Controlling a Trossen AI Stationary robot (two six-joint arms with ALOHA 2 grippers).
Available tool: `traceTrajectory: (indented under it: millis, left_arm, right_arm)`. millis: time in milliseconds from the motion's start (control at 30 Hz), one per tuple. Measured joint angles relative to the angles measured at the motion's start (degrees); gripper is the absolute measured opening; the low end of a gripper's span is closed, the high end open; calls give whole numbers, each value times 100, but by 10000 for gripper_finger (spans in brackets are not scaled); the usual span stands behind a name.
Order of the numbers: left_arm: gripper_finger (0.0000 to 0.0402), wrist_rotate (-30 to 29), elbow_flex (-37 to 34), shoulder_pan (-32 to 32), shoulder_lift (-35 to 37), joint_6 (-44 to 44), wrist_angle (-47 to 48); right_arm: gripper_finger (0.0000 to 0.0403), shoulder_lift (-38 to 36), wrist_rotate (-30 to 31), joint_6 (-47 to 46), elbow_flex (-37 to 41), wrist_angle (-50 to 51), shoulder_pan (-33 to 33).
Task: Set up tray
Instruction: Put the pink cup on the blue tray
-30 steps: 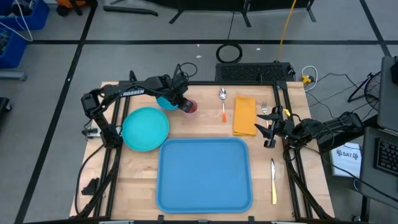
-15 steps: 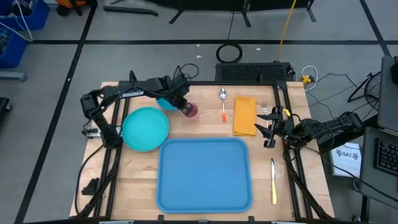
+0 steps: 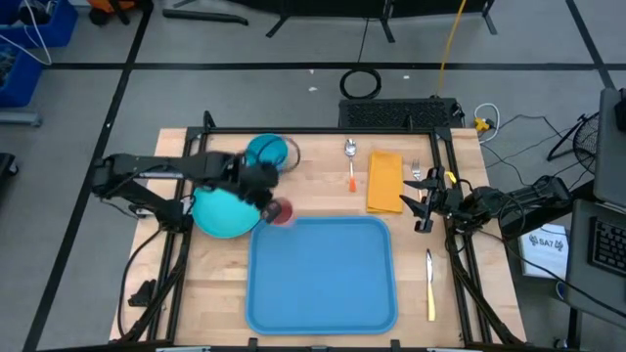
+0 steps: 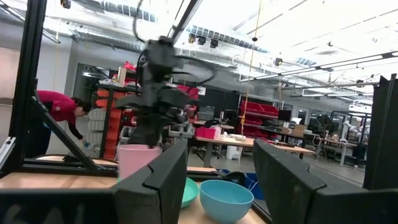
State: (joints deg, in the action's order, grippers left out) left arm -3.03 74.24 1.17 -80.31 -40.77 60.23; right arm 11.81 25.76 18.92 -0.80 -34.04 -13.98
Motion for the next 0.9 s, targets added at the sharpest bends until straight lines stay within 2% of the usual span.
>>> traceTrajectory:
  millis: [133, 267, 433, 600, 900]
  left_arm:
    - [2, -63, -2, -524, -59, -707, 302]
    - [2, -305, -2, -702, -321, -998, 299]
    - [2, -228, -4, -694, -841, -987, 448]
    - [2, 128, -4, -624, -1232, -725, 390]
    - [1, -120, -4, -610, -1310, -722, 442]
  right_arm:
    - [173, 0, 0, 63, 0, 0, 1]
    - [173, 0, 0, 85, -2, -17, 0]
    - [173, 0, -2, 85, 0, -42, 2]
    - [173, 0, -4, 15, -1, -44, 2]
    - [173, 0, -24, 4, 0, -42, 2]
